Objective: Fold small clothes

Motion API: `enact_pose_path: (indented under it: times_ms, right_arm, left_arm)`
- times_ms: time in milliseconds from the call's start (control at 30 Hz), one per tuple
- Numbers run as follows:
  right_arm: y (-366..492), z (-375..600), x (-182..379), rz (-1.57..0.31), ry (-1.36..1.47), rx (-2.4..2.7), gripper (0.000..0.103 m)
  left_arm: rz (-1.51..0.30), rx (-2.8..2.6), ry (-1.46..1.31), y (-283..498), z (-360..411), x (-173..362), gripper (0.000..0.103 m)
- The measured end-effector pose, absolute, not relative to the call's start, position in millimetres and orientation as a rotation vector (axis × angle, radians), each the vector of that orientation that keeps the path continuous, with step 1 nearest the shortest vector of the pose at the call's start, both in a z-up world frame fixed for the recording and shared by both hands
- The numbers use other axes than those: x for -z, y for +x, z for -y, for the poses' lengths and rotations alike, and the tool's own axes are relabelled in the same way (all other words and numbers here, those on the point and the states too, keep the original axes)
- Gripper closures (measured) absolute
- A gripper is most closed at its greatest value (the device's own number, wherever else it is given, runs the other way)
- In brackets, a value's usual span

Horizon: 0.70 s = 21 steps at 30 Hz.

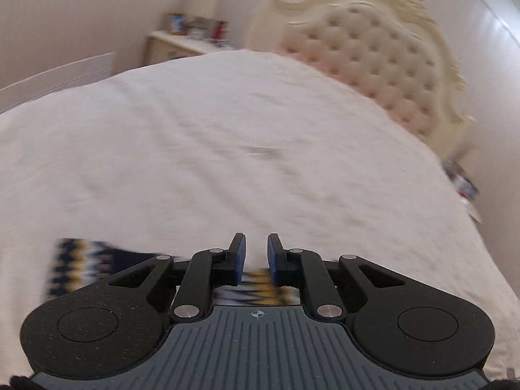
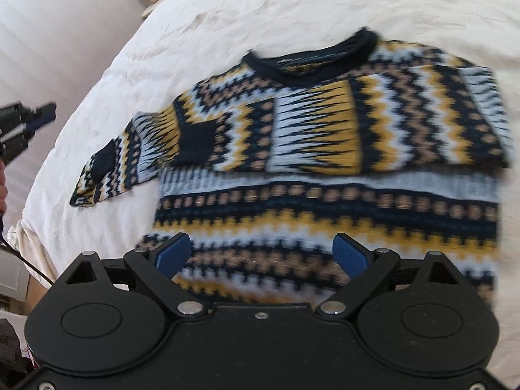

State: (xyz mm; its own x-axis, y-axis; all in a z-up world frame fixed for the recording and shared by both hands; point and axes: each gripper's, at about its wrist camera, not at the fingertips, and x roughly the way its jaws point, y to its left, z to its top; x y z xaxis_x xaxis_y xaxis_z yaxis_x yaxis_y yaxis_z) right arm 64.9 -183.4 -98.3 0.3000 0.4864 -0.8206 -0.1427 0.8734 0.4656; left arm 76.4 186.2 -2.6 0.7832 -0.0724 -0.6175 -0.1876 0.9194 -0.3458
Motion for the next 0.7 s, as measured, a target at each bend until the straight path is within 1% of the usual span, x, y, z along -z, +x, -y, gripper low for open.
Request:
enact_pose_path:
  times_ms: [167,233,267,300,333,400,500,633,700]
  right_arm:
    - [63,232,99,-1.196,0.354,-0.416,0.008]
    - [62,246,99,-1.194,0.345,-0.413,0.008]
    - [62,252,98,-1.192,0.34,-0.409,0.008]
    - [61,257,98,-1.191,0.339,-0.406,0.008]
    - [61,261,97,-1.189,0.34,-0.404,0.008]
    - [61,268,95,-1.186,0.342,-0.401,0.008]
    - [61,269,97,-1.199,0.345,-0.401,0.008]
    - [63,260,96,-1.203,0.332,-0.412,0.008]
    - [63,255,96,-1.201,0.336,-0.404,0.008]
  left_arm:
    - [-0.694,0.003,-0.345,93,-110,14,0.087]
    - [-0.727,0.005,-0.311,95,-88,24,0.075]
    - [-0.745,0.002,-0.294,97,-80,30,0.068]
    - [-0.763,-0.003,-0.279,96,-72,35,0.063]
    - [-0.782,-0.013,-0.267,94,-65,41,0.06]
    - [-0.816,-0.042,-0.234,87,-60,51,0.049]
    - [-0.856,-0.121,-0.175,80,-72,66,0.04]
    - [-0.894,-0.229,-0.162,75,-106,80,0.037]
    - [-0.909,-0.291,-0.153,73,-125,86,0.037]
